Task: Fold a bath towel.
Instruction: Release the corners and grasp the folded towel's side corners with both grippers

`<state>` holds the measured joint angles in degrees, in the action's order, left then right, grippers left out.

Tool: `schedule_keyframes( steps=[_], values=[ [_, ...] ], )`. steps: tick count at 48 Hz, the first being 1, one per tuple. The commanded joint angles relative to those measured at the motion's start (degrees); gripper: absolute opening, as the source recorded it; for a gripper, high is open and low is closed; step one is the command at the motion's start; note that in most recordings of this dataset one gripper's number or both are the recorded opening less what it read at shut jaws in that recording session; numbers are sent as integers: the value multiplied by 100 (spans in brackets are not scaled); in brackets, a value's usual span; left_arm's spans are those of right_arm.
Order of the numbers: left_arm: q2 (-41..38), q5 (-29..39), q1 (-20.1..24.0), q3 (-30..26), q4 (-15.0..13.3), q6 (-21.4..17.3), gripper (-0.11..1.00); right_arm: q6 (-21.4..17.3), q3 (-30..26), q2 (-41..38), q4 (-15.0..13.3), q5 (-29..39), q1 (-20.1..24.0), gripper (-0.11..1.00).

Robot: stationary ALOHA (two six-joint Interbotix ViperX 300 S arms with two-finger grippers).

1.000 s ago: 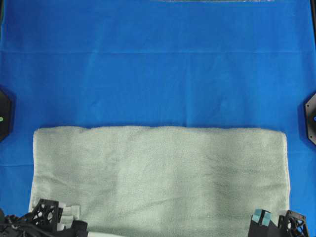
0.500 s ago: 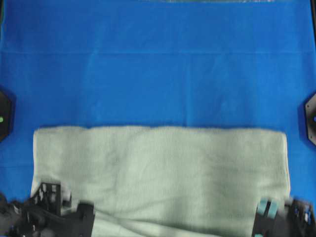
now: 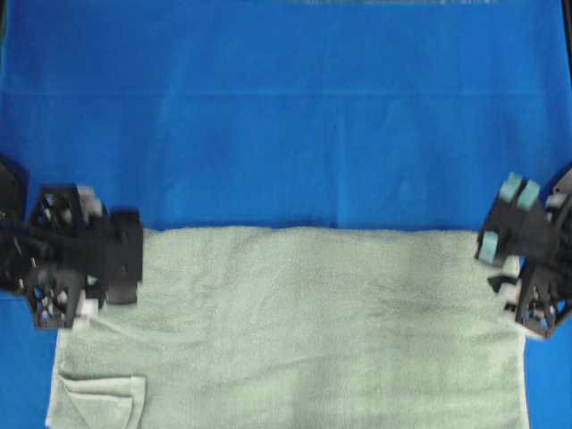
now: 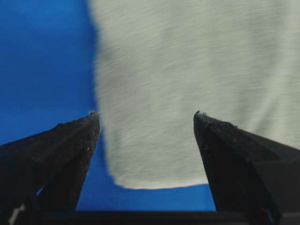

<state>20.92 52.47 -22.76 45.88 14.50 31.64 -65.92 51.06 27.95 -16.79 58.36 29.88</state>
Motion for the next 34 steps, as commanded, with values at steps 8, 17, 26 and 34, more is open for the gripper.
schedule_keyframes(
  steps=[8,17,26,34],
  values=[
    [0,-677,229,510,26,-9,78,519,439,-44,88,-580,-686,59],
    [-501,-1529,580,1028,44,9,78,853,879,-439,88,-1283,-1257,59],
    [-1213,-2540,835,1485,44,9,78,940,1310,-993,79,-2355,-1696,59],
    [-1450,-2716,844,1485,18,18,78,940,1424,-1345,70,-2777,-1811,59]
  ],
)
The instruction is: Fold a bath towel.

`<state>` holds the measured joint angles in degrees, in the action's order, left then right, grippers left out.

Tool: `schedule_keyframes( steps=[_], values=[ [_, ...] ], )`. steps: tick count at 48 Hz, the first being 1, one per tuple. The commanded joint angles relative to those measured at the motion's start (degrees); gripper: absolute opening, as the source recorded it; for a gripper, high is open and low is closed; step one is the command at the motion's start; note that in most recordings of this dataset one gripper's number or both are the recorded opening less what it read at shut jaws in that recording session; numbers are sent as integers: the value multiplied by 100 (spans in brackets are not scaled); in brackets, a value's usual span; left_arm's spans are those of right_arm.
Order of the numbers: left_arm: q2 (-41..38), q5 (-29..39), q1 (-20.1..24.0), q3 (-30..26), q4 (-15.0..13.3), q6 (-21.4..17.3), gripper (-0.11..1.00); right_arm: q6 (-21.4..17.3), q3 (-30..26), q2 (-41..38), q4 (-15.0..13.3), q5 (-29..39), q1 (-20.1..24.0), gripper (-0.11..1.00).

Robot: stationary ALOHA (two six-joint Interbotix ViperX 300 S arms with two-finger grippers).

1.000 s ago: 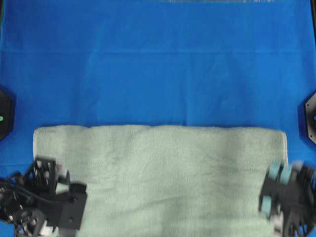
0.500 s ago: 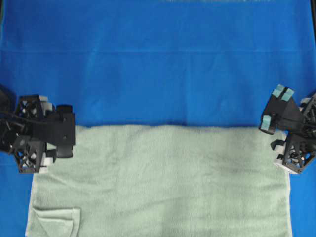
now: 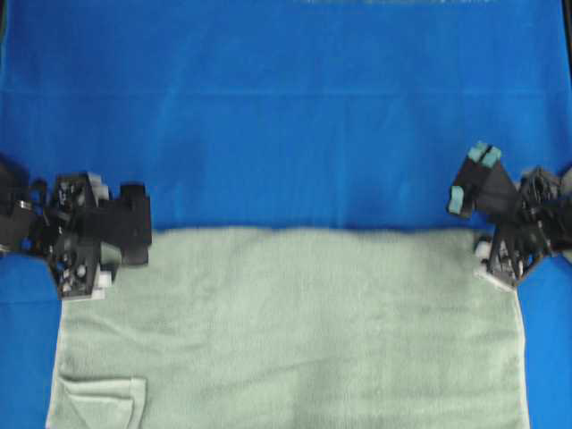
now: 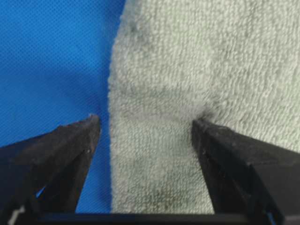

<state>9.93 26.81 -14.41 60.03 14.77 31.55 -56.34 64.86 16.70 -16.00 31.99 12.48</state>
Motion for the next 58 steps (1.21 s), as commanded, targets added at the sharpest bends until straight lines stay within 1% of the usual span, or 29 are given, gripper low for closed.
schedule_keyframes(
  steps=[1,5,8,14,15,17,19,24,28,33,37,42,47,51,52,58],
  values=[
    [-343,-149,9,62,0,35,77,-18,35,-229,-9,-141,-70,59],
    [-352,-141,9,35,-18,18,73,-18,26,-229,-9,-141,-70,56],
    [-352,-132,9,35,-26,18,66,-18,26,-229,-9,-141,-70,46],
    [-334,-123,0,18,-70,9,35,-35,62,-158,-9,-167,-70,14],
    [-325,-123,9,18,-70,9,30,-35,62,-141,-9,-176,-70,11],
    [-299,-105,9,18,-70,9,19,-26,44,-114,-9,-185,-70,10],
    [-264,-79,9,9,-70,9,13,-44,18,-70,-9,-149,-70,10],
    [-62,229,9,-105,-114,18,13,-53,-62,141,-9,-70,-70,10],
    [185,642,9,-290,-149,18,13,-35,-229,492,-9,237,-70,10],
    [633,1389,9,-589,-149,0,13,0,-562,976,-26,817,-70,10],
    [1081,2162,9,-940,-149,-18,13,0,-914,1380,-167,1415,-18,10],
    [1644,3023,-26,-1406,-158,0,13,0,-1433,1863,-475,2241,141,10],
    [2188,3727,-176,-1978,-185,53,13,0,-1934,2171,-782,2795,325,10],
    [2435,4087,-343,-2382,-211,97,13,0,-2312,2303,-1099,3146,501,10],
    [2470,4157,-396,-2487,-220,114,13,0,-2443,2320,-1222,3261,571,10],
    [2540,4562,-668,-3015,-220,272,13,0,-2830,2329,-1749,3568,747,10]
  ],
)
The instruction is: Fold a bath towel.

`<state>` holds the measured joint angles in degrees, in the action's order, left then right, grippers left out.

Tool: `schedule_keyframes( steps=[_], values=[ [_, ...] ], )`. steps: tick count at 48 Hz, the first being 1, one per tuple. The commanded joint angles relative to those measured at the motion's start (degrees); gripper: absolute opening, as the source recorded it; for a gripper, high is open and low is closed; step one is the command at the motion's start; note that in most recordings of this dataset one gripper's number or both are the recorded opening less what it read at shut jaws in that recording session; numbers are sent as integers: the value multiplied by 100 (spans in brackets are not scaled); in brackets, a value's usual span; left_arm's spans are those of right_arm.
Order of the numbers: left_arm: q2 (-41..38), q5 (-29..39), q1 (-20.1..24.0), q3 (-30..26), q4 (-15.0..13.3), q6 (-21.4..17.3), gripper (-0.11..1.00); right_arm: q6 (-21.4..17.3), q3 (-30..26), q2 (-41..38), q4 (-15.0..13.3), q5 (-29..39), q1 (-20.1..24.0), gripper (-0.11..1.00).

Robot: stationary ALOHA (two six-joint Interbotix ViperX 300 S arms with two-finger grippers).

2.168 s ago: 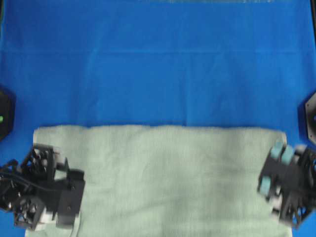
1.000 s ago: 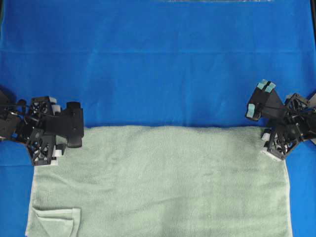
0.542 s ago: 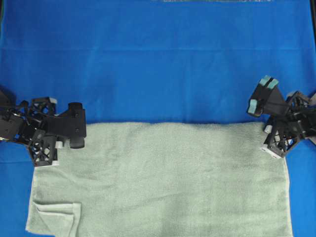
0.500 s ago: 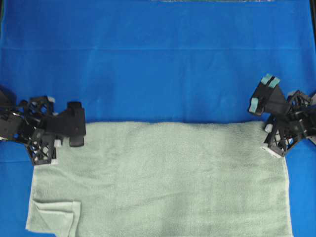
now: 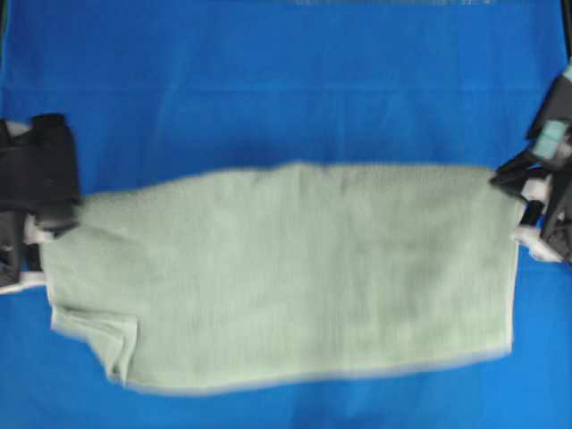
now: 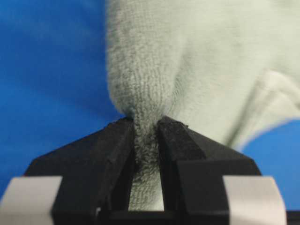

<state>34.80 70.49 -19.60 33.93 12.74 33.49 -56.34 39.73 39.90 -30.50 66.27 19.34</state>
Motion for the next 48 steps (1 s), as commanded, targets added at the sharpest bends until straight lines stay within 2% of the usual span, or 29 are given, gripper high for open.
schedule_keyframes(
  steps=[1,6,10,16,21,28,35,41,48],
  values=[
    [35,220,-185,-466,-18,114,13,0,-352,9,-387,176,70,10],
    [-70,237,-422,-756,-18,378,13,-9,-431,-79,-896,290,0,10],
    [-211,158,-668,-949,-18,659,13,-9,-439,-167,-1327,378,-255,10],
    [-589,-229,-1090,-1292,-18,1178,13,9,-475,-343,-1916,360,-1046,10],
    [-984,-633,-1441,-1582,-18,1477,13,193,-527,-510,-2197,149,-1811,10],
    [-1441,-1028,-1723,-1960,18,1547,13,853,-659,-800,-2224,-721,-2971,10],
    [-1811,-1354,-1819,-2329,62,1538,13,1116,-888,-1195,-2224,-1740,-3814,10],
    [-2065,-1512,-1828,-2610,88,1468,13,1187,-1028,-1415,-2224,-2030,-4096,10],
    [-2382,-1573,-1811,-2997,176,1336,13,1204,-993,-1362,-2188,-1995,-4087,10]
  ],
)
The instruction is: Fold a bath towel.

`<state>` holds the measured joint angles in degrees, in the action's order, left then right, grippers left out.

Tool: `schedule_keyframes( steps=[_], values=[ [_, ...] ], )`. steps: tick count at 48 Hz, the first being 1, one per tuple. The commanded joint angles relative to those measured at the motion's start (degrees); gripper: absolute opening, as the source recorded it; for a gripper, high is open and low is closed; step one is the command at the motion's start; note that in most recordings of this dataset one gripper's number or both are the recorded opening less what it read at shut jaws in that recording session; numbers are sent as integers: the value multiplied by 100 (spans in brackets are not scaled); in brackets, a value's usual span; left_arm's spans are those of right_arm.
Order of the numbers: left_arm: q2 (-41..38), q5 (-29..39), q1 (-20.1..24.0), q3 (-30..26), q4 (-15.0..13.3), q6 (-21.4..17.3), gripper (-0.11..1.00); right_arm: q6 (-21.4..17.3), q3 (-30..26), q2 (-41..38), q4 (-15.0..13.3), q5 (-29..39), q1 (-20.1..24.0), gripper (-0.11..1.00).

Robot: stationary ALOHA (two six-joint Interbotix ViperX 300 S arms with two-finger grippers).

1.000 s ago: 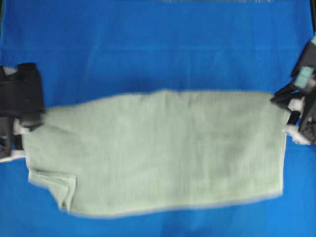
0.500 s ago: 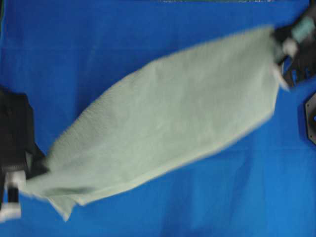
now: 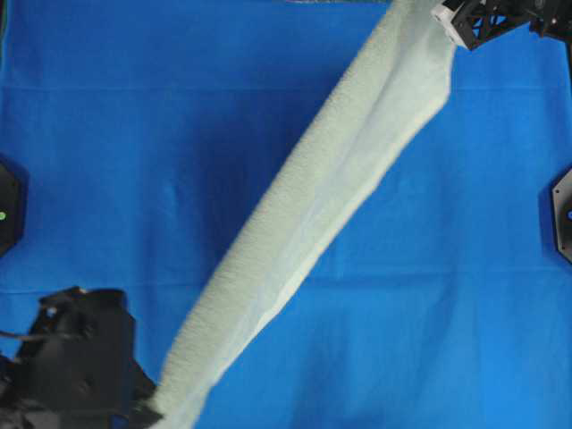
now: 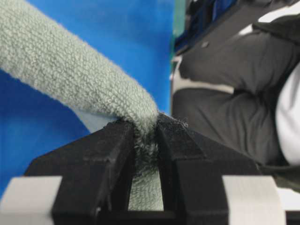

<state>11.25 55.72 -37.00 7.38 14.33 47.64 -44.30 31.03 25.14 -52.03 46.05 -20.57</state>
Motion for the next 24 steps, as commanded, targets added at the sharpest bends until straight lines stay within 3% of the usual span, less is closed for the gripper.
schedule_keyframes(
  steps=[1,9,18,24],
  values=[
    [-79,-105,-70,-404,26,-105,13,0,-97,167,-9,70,-62,10],
    [-633,-290,-62,-1125,26,-677,13,-26,246,870,176,932,448,10],
    [-1099,-202,-62,-1775,26,-1345,13,-202,422,1828,281,2452,1564,10],
    [-1187,-176,-62,-1828,26,-1406,13,-519,422,2065,264,3313,2268,10]
  ],
)
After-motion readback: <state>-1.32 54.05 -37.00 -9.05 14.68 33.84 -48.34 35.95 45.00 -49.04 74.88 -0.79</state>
